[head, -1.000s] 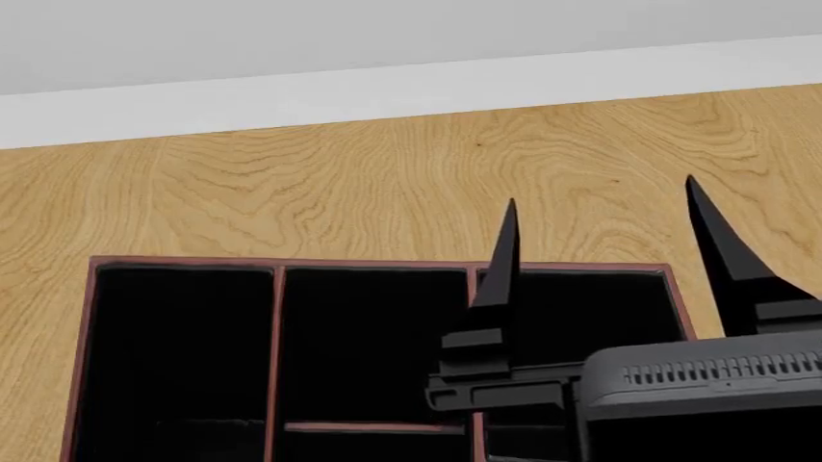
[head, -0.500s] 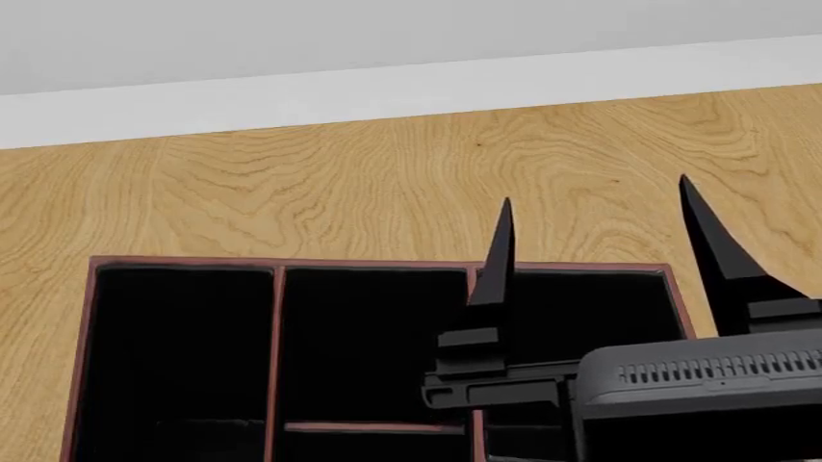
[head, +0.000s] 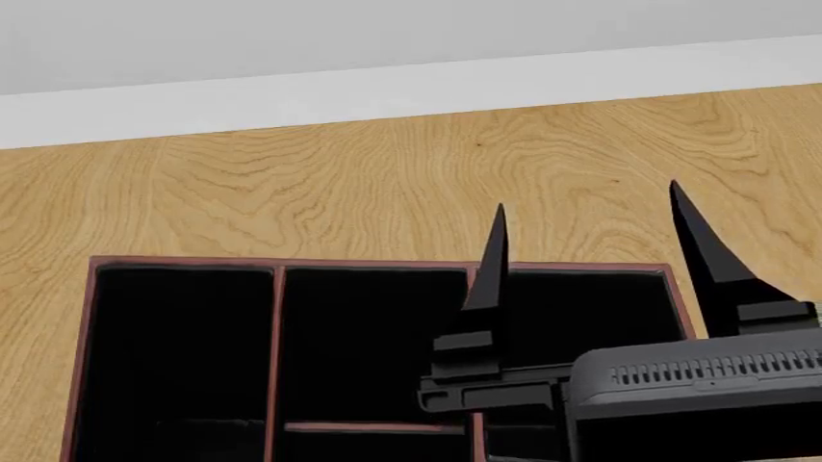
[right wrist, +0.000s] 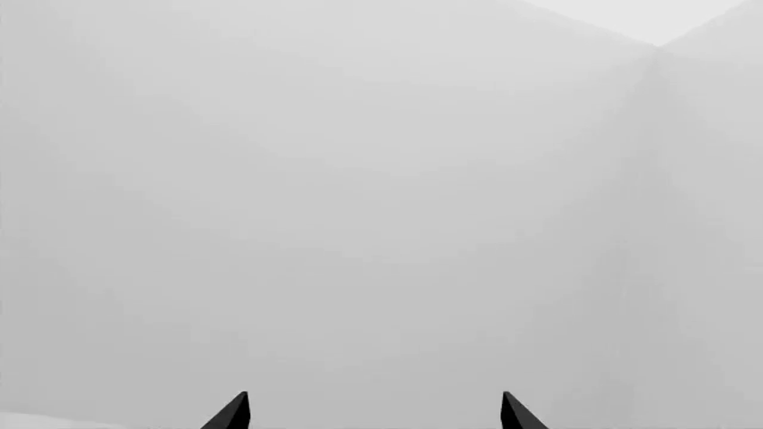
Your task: Pick up the book and place it in the back compartment of the caddy.
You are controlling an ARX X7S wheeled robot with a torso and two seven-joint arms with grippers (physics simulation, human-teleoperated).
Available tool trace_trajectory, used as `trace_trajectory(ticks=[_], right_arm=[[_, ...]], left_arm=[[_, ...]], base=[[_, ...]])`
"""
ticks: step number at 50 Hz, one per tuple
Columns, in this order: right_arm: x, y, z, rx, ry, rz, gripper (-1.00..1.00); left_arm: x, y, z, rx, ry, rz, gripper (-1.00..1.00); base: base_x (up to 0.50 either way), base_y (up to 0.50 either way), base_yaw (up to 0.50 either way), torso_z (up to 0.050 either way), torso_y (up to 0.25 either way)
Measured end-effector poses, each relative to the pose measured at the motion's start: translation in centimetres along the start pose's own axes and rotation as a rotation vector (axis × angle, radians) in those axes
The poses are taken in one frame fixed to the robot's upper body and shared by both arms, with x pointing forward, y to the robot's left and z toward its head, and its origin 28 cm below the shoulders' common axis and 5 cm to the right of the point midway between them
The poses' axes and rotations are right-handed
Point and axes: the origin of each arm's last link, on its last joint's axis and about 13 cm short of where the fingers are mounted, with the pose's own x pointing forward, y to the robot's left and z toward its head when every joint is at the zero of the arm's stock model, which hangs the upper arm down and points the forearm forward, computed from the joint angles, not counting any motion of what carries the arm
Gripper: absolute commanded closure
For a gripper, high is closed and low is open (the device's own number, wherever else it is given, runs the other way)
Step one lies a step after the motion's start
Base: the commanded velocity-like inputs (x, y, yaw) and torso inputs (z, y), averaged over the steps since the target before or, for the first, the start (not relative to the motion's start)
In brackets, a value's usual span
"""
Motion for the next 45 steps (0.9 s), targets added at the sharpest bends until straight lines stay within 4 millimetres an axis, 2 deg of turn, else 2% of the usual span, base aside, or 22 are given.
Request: trace_trajectory(ticks=[45], right_arm=[[-0.5, 0.1, -0.4, 0.008, 0.011, 0.001, -1.0]], left_arm=[[2.7, 0.6, -4.2, 0.022, 0.085, 0.034, -1.0]], base=[[0.0, 0.0, 0.0, 0.0, 0.0]])
